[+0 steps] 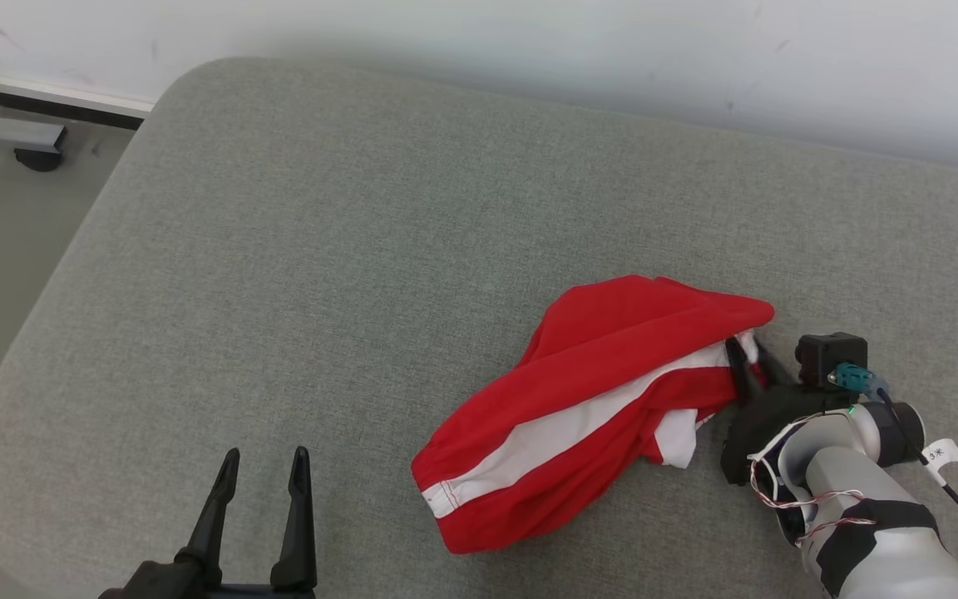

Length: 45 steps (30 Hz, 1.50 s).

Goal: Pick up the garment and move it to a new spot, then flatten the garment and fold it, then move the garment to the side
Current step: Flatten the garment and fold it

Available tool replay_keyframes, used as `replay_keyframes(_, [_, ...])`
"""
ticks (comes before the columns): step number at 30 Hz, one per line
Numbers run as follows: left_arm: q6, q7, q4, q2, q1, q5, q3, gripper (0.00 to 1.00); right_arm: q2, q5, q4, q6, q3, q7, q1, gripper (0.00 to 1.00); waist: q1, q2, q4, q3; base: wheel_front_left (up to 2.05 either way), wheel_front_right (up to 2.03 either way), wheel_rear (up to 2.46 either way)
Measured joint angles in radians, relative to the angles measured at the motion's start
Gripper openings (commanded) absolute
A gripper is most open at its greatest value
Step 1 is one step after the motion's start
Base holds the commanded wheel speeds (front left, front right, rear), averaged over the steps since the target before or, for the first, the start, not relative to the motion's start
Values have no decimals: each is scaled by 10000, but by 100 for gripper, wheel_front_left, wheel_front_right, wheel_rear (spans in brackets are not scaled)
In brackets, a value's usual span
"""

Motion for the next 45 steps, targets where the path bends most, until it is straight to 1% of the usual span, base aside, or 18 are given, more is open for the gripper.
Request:
replay_keyframes(3, [63, 0, 35, 0, 4, -31, 29, 100, -33, 123, -341, 0, 102, 25, 67, 0, 0, 0, -80, -21, 0, 0, 0])
replay_keyframes(8, [82, 0, 127, -2, 81, -105, 119, 100, -253, 418, -1653, 0, -165, 38, 748, 0, 0, 1, -285, -250, 0, 0, 0])
replay_keyframes(13, [61, 0, 196, 0, 290, -117, 226, 100, -395, 508, -3659, 0, -253, 38, 1975, 0, -1, 0, -595, -584, 0, 0, 0])
replay_keyframes(14, [23, 0, 234, -4, 402, -121, 265, 100, -489, 531, -4520, 0, -249, 38, 2598, 0, -1, 0, -763, -715, 0, 0, 0])
replay_keyframes(21, [-100, 0, 364, -4, 737, -163, 259, 100, -911, 617, -7338, 0, -577, 40, 5172, 0, -2, 0, -1426, -1115, 0, 0, 0])
replay_keyframes(22, [-100, 0, 364, -4, 737, -163, 259, 100, -911, 617, -7338, 0, -577, 40, 5172, 0, -2, 0, -1426, -1115, 0, 0, 0])
replay_keyframes(27, [-165, 0, 443, -6, 752, -196, 242, 100, -851, 648, -8564, 0, -1049, 40, 7033, 0, -2, -1, -1836, -1275, 0, 0, 0])
replay_keyframes(31, [-194, 0, 527, -6, 826, -203, 245, 100, -560, 648, -8625, 0, -1116, 40, 7824, 0, -2, 0, -2086, -1317, 0, 0, 0])
replay_keyframes(32, [-205, 0, 579, -6, 851, -203, 249, 100, -491, 633, -8600, 0, -1083, 40, 7876, 31, -2, 0, -2141, -1323, 0, 0, 0])
replay_keyframes(33, [-217, 0, 621, -8, 868, -203, 253, 100, -424, 583, -8546, 0, -1039, 40, 7879, 100, -2, 0, -2193, -1331, 0, 0, 0])
replay_keyframes(35, [-274, 0, 665, -6, 872, -203, 257, 100, -288, 575, -8575, 0, -1085, 40, 7853, 100, -2, 0, -2274, -1356, 0, 0, 0])
replay_keyframes(38, [-288, 0, 723, -6, 872, -203, 238, 100, -261, 489, -8635, 0, -1244, 38, 7821, 100, -2, 0, -2314, -1430, 0, 0, 0])
replay_keyframes(45, [-372, 0, 782, -4, 981, -247, 77, 100, -276, 322, -8750, 0, -1806, 38, 7877, 100, -2, 0, -2151, -1544, 0, 0, 0])
